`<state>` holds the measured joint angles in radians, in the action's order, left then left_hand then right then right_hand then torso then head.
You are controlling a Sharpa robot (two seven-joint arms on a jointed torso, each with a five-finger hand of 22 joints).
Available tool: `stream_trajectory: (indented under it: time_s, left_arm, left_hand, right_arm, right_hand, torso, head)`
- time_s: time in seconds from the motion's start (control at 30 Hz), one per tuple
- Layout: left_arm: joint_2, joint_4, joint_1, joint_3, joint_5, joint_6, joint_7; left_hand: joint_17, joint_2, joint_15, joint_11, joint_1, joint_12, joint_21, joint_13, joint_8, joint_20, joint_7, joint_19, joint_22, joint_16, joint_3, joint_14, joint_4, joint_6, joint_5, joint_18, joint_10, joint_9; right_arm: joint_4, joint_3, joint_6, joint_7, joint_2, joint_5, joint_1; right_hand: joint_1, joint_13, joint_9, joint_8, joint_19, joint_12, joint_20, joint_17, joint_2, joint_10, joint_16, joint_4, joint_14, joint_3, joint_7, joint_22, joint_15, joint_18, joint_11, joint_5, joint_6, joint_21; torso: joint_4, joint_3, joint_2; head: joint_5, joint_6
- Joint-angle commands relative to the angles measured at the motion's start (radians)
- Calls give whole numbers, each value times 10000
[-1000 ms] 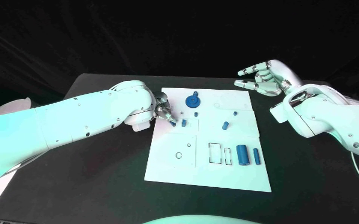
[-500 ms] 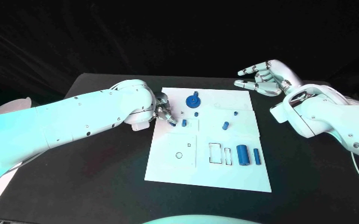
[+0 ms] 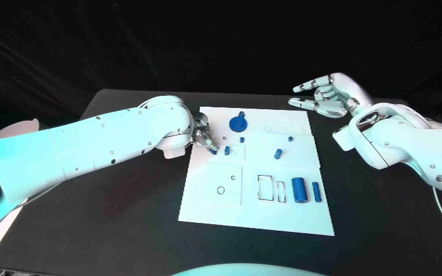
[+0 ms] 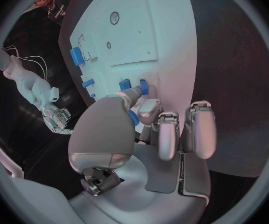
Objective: Assemble the parts on the task board
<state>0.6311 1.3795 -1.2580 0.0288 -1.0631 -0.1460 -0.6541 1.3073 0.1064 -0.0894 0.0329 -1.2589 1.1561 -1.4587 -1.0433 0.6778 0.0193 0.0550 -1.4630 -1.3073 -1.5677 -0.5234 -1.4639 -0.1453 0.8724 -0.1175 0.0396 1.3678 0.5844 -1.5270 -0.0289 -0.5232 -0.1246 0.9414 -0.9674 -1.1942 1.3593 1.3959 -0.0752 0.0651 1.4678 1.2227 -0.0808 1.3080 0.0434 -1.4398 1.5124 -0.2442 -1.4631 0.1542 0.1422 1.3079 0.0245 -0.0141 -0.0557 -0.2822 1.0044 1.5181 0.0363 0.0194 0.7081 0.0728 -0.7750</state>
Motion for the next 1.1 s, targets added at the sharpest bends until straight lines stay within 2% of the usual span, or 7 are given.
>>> stream_trajectory:
  time_s: [0.03, 0.33, 0.63, 1.1]
  left_arm:
    - [-108, -99, 85, 77, 130, -424, -98]
    - [-203, -293, 97, 131, 308, -510, -100]
    - [-233, -365, 100, 152, 301, -503, -91]
    - [-288, -467, 111, 159, 56, -344, -97]
  left_hand:
    - [2635, 22, -32, 40, 232, 55, -35, -23, 91, -37, -187, -574, -1168, -31, -1141, -1069, 1032, 272, -42, -45, 92, 20]
    - [2635, 163, -106, 136, 776, 53, -82, 14, 248, -96, -320, -599, -1242, -31, -886, -1069, 846, 419, -20, -61, 118, 154]
    - [2635, 345, -173, 219, 1210, 266, -159, -233, 357, -156, -423, -638, -1354, -31, -457, -1069, 710, 605, -79, -86, 240, 241]
    - [2635, 427, -219, 276, 1645, 320, -283, -287, 485, -199, -496, -699, -1527, -31, 0, -1069, 488, 777, -89, -125, 300, 338]
  right_arm:
    - [-30, -1, 127, -90, -8, -25, 5]
    - [-52, -1, 175, -67, -1, -26, 5]
    - [-61, -1, 183, -63, 7, -26, 5]
    - [-81, -1, 194, -56, 27, -27, 4]
  right_hand:
    - [-74, 105, -17, 31, 513, -11, -47, 1655, -52, 8, -23, 12, -851, 67, -37, 1750, -37, -88, 33, 52, 23, -53]
    - [-74, 105, -17, 31, 513, -11, -47, 1655, -52, 8, -23, 12, -851, 67, -37, 1750, -37, -88, 33, 52, 23, -53]
    - [-74, 105, -17, 31, 513, -11, -47, 1655, -52, 8, -23, 12, -851, 67, -37, 1750, -37, -88, 33, 52, 23, -53]
    - [-68, 113, -18, 30, 519, 13, -46, 1670, -53, -1, -15, 17, -855, 80, -37, 1760, -36, -85, 34, 55, 24, -47]
  torso:
    - [4, 2, -5]
    - [13, 1, -4]
    - [20, -3, -8]
    - [4, 1, -14]
  head:
    - [-13, -21]
    - [-39, -61]
    - [-35, -82]
    - [-19, -89]
